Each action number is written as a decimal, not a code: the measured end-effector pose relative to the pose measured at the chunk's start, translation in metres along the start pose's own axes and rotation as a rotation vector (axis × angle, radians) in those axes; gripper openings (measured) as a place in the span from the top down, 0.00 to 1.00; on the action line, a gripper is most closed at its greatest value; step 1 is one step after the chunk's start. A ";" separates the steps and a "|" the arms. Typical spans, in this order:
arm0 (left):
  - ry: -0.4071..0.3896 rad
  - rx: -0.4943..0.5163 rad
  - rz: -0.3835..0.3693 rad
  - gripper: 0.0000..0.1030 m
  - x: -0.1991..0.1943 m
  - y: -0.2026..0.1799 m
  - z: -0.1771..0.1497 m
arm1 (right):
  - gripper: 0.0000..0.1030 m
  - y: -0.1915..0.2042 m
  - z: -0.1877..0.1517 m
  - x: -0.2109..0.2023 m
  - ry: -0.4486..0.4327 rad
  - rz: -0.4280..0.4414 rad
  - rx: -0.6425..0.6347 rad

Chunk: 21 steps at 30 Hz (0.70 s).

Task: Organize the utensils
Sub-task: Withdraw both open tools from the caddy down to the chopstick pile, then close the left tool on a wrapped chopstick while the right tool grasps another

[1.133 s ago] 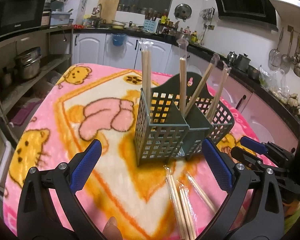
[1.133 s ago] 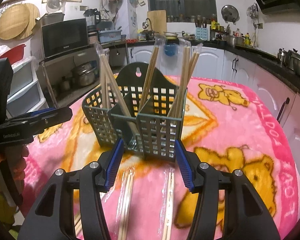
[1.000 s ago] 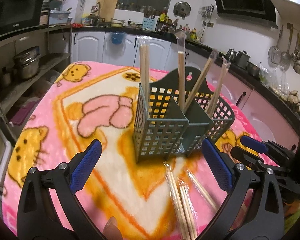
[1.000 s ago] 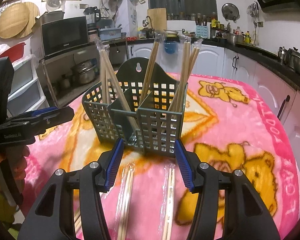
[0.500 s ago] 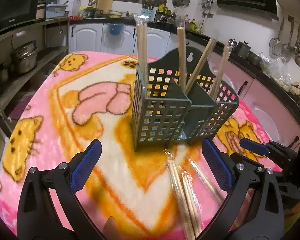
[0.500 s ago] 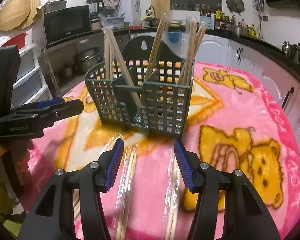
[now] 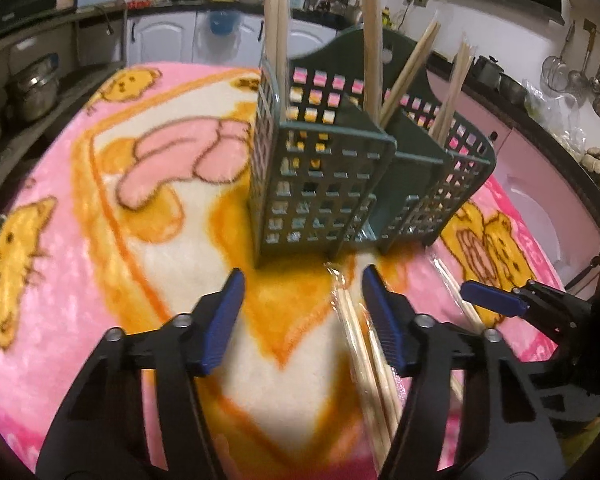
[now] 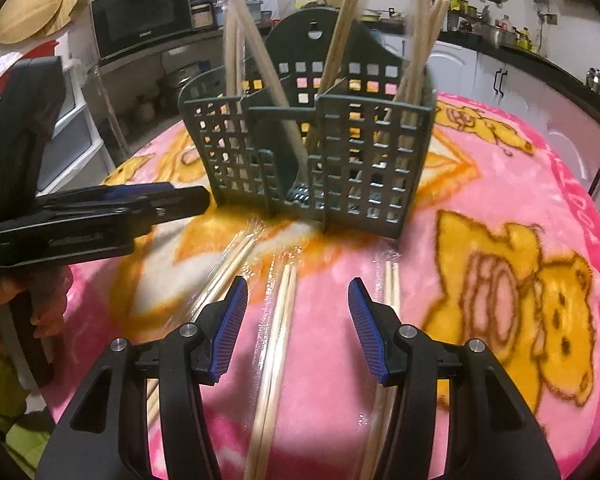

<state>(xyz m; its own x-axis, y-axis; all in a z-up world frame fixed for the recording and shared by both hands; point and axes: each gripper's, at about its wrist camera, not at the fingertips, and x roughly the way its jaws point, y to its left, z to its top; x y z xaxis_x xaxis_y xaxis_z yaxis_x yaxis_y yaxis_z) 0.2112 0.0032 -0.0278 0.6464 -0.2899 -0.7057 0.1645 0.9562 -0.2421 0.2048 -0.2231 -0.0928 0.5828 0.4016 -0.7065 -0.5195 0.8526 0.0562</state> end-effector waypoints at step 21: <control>0.128 -0.031 -0.044 0.70 0.040 -0.003 -0.001 | 0.67 0.012 0.007 0.044 0.096 -0.009 -0.012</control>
<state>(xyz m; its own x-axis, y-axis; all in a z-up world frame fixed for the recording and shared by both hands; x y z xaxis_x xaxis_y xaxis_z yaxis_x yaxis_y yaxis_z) 0.2357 -0.0116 -0.0554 0.5381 -0.3367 -0.7727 0.1661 0.9411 -0.2944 0.2291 -0.1930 -0.1185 0.5253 0.3597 -0.7712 -0.5225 0.8517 0.0414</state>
